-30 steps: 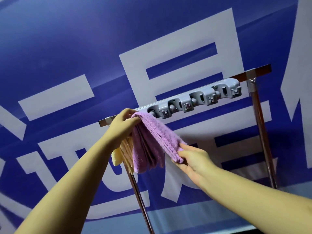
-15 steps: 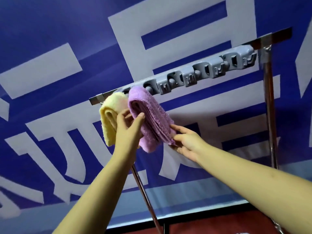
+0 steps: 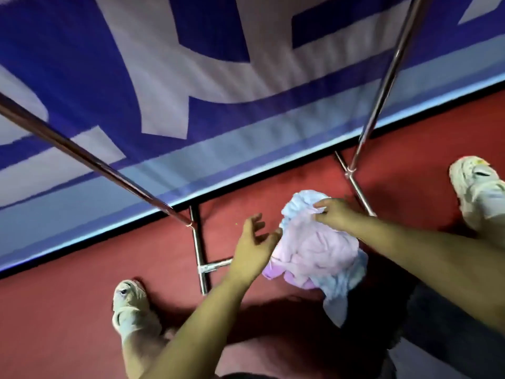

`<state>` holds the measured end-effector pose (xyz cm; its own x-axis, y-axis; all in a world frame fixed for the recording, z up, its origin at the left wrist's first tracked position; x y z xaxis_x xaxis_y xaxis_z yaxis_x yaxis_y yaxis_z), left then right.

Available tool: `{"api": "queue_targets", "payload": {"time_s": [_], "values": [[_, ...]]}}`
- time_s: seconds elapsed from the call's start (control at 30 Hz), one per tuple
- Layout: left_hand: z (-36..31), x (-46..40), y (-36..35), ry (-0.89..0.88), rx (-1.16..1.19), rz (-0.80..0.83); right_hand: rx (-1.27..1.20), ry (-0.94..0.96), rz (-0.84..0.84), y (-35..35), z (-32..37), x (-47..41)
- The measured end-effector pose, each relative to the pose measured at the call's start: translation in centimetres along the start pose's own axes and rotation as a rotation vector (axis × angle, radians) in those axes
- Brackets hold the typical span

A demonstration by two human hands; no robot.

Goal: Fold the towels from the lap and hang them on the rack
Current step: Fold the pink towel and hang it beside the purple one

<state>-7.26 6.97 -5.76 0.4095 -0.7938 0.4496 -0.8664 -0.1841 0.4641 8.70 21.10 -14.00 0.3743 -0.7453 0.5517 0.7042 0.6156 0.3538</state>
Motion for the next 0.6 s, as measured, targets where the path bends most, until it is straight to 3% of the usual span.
{"api": "queue_targets", "payload": {"time_s": [0.13, 0.23, 0.4, 0.6], "values": [[4.9, -2.9, -5.5, 0.168, -0.008, 0.096, 0.25, -0.144, 0.083, -2.2, -9.2, -3.8], [7.3, -4.4, -8.7, 0.261, -0.03, 0.162, 0.24, -0.206, 0.072, -3.4, -13.2, -5.9], [9.6, -6.0, -11.6, 0.366, -0.024, 0.221, 0.011, -0.268, -0.096, -5.1, -15.5, -9.3], [10.6, -6.3, -12.2, 0.409, -0.049, 0.239, 0.045, -0.258, -0.235, -5.0, -16.4, -11.4]]}}
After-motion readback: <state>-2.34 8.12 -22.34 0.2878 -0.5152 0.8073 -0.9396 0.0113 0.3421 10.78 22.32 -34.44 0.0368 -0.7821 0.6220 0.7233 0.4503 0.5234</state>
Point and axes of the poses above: each hand's wrist, its own x-axis away from the middle knuckle, its own y-axis out of the back of the hand, z = x × y, the point moved 8 cm from there along -x, towards the middle knuckle, and after that the axes turned 9 degrees about -x, right-handed, at the moved point
